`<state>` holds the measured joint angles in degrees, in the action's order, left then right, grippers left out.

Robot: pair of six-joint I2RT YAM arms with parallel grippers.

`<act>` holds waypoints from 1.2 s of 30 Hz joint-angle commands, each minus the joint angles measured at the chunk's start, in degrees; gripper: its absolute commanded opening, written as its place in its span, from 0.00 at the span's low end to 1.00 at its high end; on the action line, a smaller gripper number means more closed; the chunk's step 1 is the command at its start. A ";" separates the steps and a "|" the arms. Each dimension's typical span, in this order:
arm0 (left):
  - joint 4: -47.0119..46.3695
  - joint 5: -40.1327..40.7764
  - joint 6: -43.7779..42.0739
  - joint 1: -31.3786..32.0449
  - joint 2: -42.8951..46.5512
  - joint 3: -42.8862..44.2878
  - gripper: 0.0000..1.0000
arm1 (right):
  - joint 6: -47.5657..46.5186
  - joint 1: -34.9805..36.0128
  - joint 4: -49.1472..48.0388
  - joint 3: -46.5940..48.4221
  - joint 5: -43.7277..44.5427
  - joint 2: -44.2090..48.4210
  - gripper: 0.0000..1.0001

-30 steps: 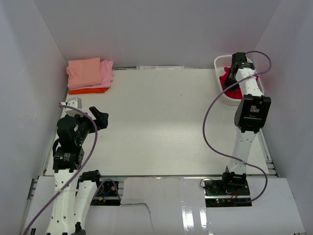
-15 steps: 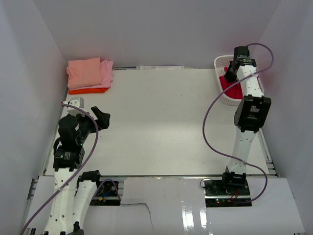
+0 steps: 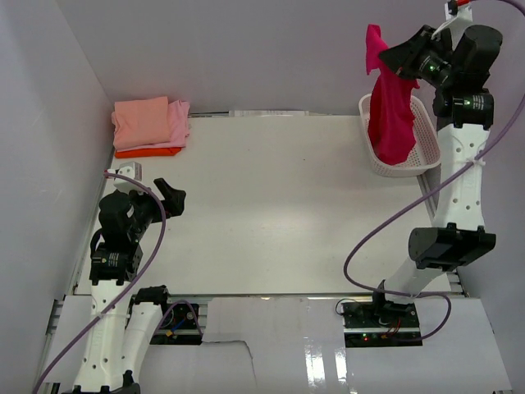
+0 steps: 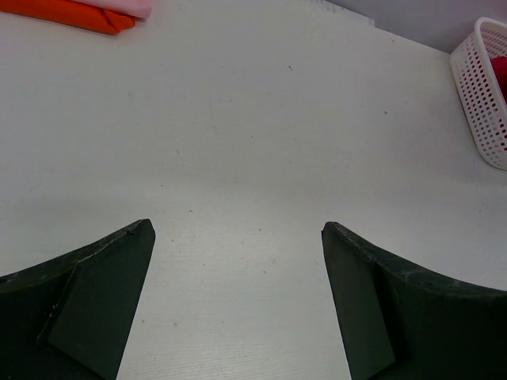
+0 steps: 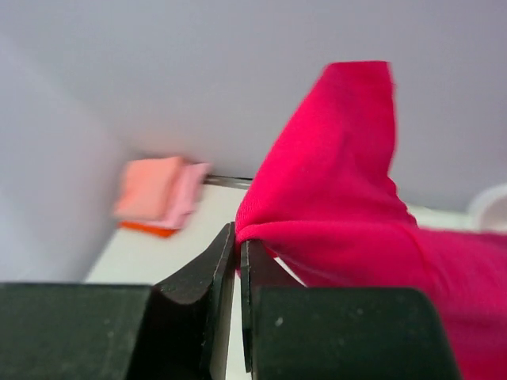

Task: Fold and stack the t-shirts
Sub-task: Grab crumpled tshirt from bin with the right arm, then move the tshirt to the center of the board

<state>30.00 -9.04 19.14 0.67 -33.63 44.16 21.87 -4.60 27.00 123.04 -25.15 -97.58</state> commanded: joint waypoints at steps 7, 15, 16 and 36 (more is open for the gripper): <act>-0.38 -0.89 -0.42 0.30 0.14 -0.22 0.98 | 26.77 6.43 -27.22 -5.70 -43.92 10.55 0.08; -0.38 -0.81 -0.59 0.30 0.49 -0.22 0.98 | 55.56 10.75 -59.26 -13.25 -49.30 18.29 0.08; -0.38 -0.98 -0.59 0.30 0.49 -0.22 0.98 | 55.56 11.28 -59.26 -14.92 -49.12 19.43 0.08; -0.56 -1.42 -0.85 0.30 4.01 1.19 0.98 | 12.15 55.65 -8.20 -51.85 -14.34 32.46 0.08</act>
<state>29.98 -10.07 18.68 0.69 -29.65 44.16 41.58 46.57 10.81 72.01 -50.74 -64.53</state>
